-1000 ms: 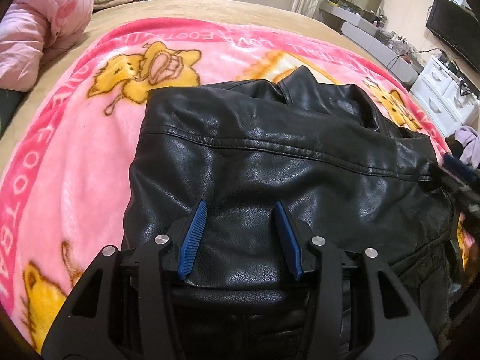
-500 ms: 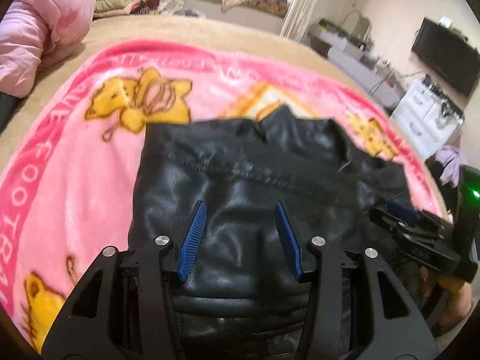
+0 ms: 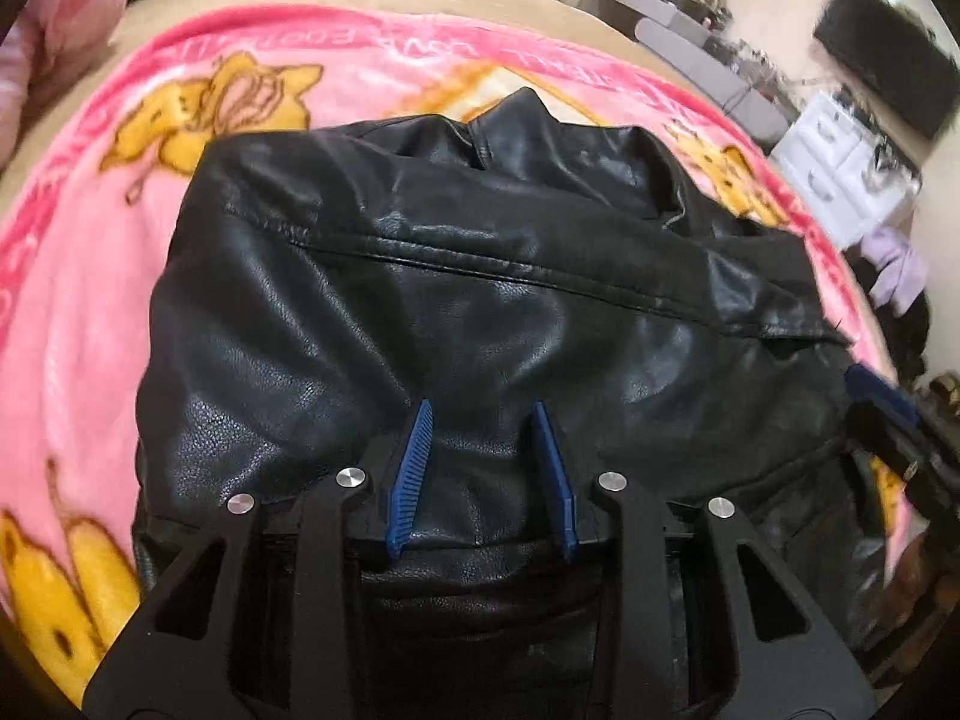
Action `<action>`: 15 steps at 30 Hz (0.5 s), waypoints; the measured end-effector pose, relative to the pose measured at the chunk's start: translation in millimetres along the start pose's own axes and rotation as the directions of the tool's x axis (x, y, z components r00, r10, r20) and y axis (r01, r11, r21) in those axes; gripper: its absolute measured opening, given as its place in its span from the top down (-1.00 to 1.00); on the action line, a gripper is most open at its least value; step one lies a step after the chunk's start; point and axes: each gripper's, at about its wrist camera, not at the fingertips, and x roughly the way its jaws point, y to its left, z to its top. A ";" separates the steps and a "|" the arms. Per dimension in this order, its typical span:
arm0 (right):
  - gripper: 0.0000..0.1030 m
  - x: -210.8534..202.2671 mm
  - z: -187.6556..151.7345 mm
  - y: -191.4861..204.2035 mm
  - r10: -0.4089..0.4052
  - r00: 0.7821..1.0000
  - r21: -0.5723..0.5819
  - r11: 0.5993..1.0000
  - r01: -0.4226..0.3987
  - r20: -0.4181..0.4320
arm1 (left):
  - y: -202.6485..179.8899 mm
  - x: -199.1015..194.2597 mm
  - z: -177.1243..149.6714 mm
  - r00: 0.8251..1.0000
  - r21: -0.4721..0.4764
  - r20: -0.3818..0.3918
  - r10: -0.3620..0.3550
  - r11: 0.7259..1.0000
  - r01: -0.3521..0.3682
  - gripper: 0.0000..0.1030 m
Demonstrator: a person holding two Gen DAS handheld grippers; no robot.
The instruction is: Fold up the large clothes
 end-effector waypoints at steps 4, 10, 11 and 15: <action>-0.23 23.5 -4.9 2.2 -0.074 0.993 -0.028 0.997 0.071 -0.090 | 2.6 -2.2 -1.5 1.000 -0.010 0.008 -0.018 1.000 0.018 0.47; -0.16 54.9 -26.6 -8.8 -0.106 0.978 -0.003 0.994 0.108 -0.180 | -5.7 -5.1 -3.6 1.000 0.024 0.004 0.009 1.000 -0.009 0.47; -0.15 53.5 -25.7 -8.5 -0.105 0.979 0.000 0.994 0.107 -0.177 | -5.8 -5.6 -3.2 1.000 0.024 0.004 0.010 1.000 -0.010 0.47; -0.18 34.2 -21.2 -9.4 -0.069 0.991 0.036 0.997 0.073 -0.117 | -5.4 -8.9 -2.1 1.000 0.015 0.008 0.003 1.000 -0.003 0.47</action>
